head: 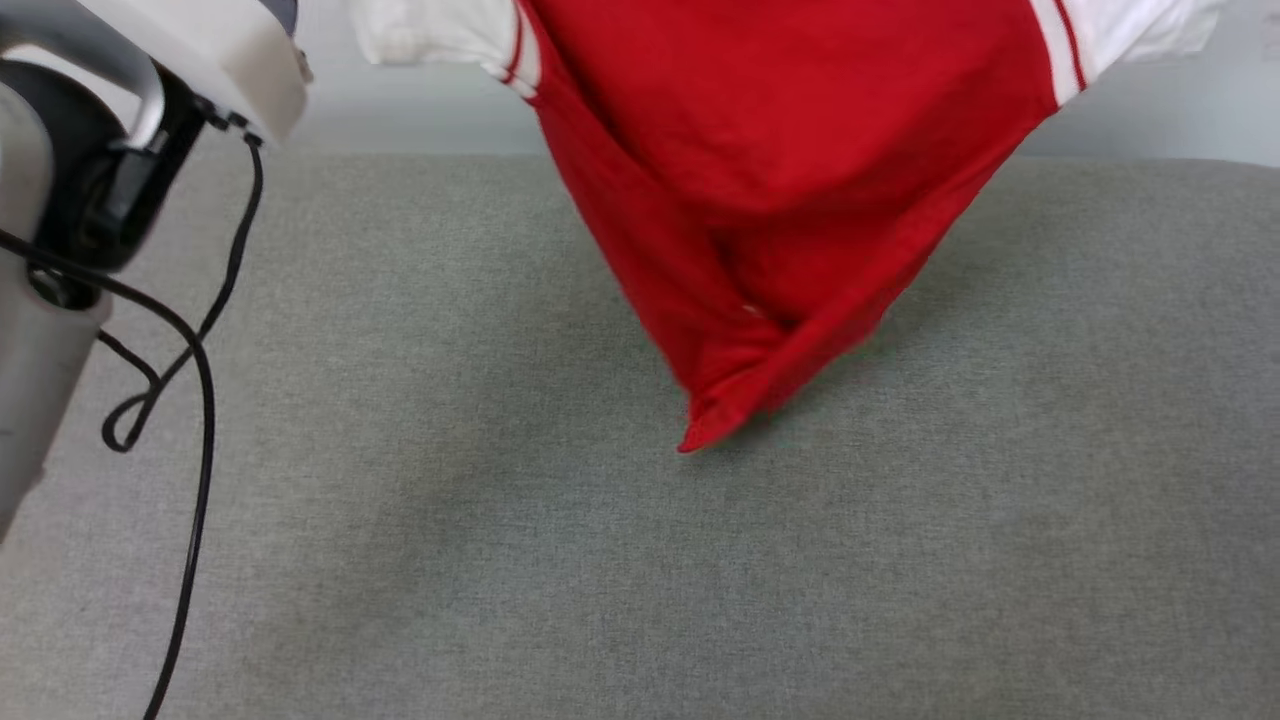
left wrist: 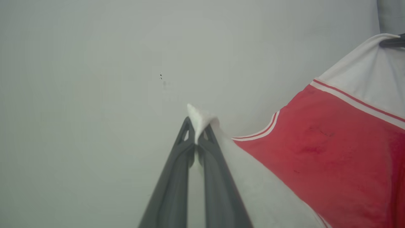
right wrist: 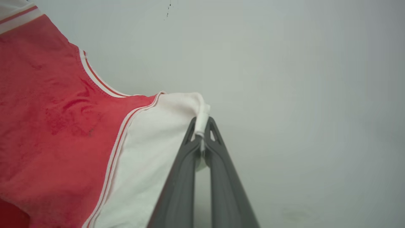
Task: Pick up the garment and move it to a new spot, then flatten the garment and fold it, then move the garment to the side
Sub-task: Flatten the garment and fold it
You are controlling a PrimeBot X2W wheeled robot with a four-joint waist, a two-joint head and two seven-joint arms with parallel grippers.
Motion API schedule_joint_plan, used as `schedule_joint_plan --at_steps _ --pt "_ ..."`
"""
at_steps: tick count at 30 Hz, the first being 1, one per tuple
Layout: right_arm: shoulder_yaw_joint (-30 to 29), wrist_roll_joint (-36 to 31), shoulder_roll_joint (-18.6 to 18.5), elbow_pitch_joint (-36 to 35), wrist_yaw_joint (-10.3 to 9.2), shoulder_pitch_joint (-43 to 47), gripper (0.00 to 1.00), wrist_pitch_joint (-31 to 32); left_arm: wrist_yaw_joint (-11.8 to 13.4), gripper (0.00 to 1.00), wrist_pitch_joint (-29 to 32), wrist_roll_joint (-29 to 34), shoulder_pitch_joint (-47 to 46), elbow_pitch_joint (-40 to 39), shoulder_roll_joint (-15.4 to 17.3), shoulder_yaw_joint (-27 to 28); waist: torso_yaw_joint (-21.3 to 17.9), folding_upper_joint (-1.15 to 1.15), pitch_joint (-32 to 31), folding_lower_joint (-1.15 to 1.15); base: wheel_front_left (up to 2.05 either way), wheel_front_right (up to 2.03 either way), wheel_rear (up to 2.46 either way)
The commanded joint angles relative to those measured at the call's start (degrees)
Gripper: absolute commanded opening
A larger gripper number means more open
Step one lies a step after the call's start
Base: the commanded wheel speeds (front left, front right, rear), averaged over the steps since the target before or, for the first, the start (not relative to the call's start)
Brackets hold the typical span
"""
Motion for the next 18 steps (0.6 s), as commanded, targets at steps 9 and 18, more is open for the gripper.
schedule_joint_plan --at_steps 9,18 --pt "-6.66 -4.58 1.02 -2.66 -0.08 -1.31 0.00 4.45 -1.75 0.00 0.74 -0.20 -7.70 3.74 -0.62 0.82 -0.76 0.00 2.12 0.00 0.00 0.00 0.00" --pt "-7.90 -10.11 3.71 1.99 -0.08 -11.56 0.00 6.89 -4.47 0.00 -0.26 1.21 -20.04 13.54 -4.63 0.14 -1.23 0.00 11.55 0.00 0.00 0.00 0.00"
